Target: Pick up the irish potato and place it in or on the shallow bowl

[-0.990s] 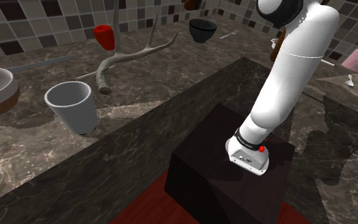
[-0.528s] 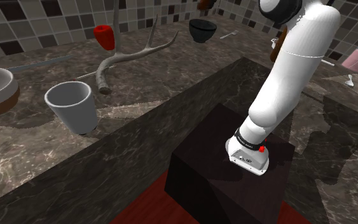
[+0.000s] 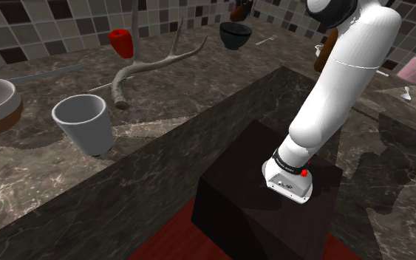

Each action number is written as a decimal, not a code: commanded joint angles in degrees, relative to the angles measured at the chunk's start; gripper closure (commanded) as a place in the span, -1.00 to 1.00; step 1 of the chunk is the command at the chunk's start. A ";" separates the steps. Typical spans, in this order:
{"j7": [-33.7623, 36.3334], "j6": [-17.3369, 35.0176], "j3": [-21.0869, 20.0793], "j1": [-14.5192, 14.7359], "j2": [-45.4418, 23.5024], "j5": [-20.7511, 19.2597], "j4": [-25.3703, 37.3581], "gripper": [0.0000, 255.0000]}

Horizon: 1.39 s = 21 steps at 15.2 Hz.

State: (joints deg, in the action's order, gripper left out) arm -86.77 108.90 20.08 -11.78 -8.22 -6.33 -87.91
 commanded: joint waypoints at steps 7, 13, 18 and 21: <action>0.64 4.53 -0.01 0.07 0.32 -0.33 -4.84 1.00; 0.64 4.53 -0.01 0.07 0.32 -0.33 -4.84 1.00; 0.64 4.53 -0.01 0.07 0.32 -0.33 -4.84 -1.00; 0.79 1.02 -0.18 0.44 1.21 -0.63 -2.22 -1.00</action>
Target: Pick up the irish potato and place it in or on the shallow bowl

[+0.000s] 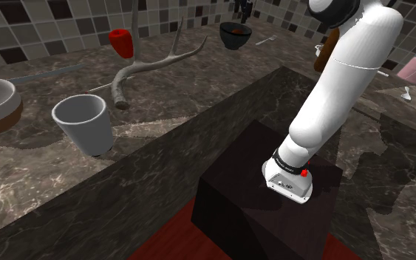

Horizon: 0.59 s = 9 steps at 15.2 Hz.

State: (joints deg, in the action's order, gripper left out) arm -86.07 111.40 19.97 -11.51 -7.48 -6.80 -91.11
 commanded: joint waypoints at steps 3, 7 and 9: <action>0.15 -4.71 -0.24 0.47 1.00 -0.35 3.66 -1.00; 0.15 -4.71 -0.24 0.47 1.00 -0.35 3.66 -1.00; 0.15 -4.71 -0.24 0.47 1.00 -0.35 3.66 -1.00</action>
State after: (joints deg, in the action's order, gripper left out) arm -85.92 106.70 19.72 -11.04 -6.48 -7.14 -87.45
